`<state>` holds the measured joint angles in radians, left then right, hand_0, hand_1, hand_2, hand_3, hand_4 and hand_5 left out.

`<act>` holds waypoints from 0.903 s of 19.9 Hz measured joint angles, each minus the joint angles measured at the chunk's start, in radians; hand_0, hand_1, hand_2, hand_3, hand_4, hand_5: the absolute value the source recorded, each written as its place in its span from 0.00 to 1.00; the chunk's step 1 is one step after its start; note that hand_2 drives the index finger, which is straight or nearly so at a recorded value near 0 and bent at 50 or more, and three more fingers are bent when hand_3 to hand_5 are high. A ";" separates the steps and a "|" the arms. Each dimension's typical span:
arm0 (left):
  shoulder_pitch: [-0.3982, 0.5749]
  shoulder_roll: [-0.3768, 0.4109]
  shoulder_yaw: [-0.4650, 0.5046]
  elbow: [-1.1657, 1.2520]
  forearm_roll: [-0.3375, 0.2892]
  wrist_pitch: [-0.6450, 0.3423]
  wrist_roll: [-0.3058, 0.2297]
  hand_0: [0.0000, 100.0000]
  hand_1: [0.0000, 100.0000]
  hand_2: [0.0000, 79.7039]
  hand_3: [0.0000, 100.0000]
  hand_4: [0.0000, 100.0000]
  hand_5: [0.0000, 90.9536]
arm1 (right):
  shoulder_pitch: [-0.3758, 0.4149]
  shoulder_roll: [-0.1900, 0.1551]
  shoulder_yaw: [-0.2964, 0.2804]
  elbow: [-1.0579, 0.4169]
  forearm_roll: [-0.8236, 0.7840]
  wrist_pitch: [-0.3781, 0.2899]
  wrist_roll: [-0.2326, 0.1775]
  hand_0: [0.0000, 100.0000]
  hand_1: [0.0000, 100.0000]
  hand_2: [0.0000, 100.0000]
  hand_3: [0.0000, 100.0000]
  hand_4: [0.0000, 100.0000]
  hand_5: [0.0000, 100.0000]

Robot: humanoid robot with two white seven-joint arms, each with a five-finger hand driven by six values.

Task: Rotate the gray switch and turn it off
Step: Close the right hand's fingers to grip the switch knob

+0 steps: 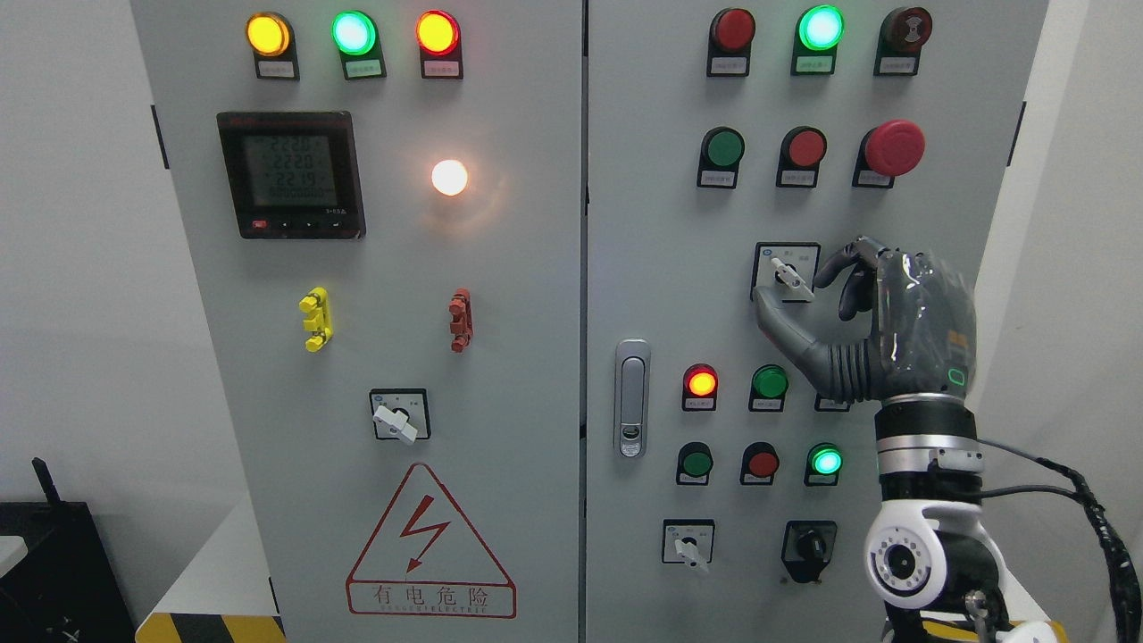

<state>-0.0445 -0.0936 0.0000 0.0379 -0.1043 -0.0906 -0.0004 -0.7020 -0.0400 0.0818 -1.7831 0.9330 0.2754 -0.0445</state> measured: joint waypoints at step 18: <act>0.000 0.000 0.000 0.000 0.000 0.000 0.000 0.12 0.39 0.00 0.00 0.00 0.00 | -0.013 0.000 0.008 0.006 0.007 0.000 0.000 0.15 0.41 0.64 0.93 0.89 1.00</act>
<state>-0.0445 -0.0937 0.0000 0.0378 -0.1043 -0.0906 -0.0004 -0.7148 -0.0399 0.0895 -1.7773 0.9399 0.2755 -0.0443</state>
